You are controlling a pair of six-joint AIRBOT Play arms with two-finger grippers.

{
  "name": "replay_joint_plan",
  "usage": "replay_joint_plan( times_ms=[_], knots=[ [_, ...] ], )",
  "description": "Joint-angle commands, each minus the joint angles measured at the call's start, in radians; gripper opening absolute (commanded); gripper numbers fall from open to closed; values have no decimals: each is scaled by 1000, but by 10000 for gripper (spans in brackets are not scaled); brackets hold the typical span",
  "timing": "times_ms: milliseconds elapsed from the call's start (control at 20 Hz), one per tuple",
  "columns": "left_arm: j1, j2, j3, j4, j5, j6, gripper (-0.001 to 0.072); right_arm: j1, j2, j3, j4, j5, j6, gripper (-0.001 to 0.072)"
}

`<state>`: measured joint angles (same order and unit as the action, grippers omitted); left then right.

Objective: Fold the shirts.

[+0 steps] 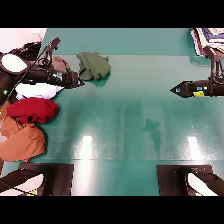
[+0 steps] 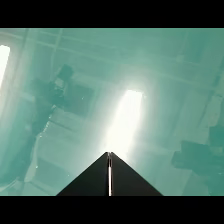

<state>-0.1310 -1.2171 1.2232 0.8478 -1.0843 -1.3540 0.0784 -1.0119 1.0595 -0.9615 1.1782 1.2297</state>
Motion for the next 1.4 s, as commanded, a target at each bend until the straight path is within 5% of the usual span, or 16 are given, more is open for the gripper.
replay_joint_plan(
  times_ms=[0,200,250,300,350,500,900,1200,1250,1350],
  knots=[
    [0,0,0,-2,3,0,30,1,0,-1,1,-2,0,21],
    [0,0,0,-63,59,-7,32,1,0,-1,2,-70,0,20],
    [0,0,0,-59,103,7,190,1,0,-1,2,-85,0,21],
    [0,0,0,-47,165,19,613,1,0,-1,2,-85,0,21],
    [0,-3,0,-35,265,21,679,2,0,-1,6,-84,1,21],
    [0,-92,42,-19,444,19,662,1,0,0,55,-68,1,21],
    [0,-652,452,-18,305,-8,662,1,0,1,54,-8,1,21],
    [0,-710,511,-18,391,-7,660,1,0,1,54,-9,1,21],
    [0,-710,511,-19,397,-7,621,1,0,1,54,-8,1,21],
    [0,-710,511,-20,395,-6,182,1,0,1,54,-9,1,21]
  ],
)
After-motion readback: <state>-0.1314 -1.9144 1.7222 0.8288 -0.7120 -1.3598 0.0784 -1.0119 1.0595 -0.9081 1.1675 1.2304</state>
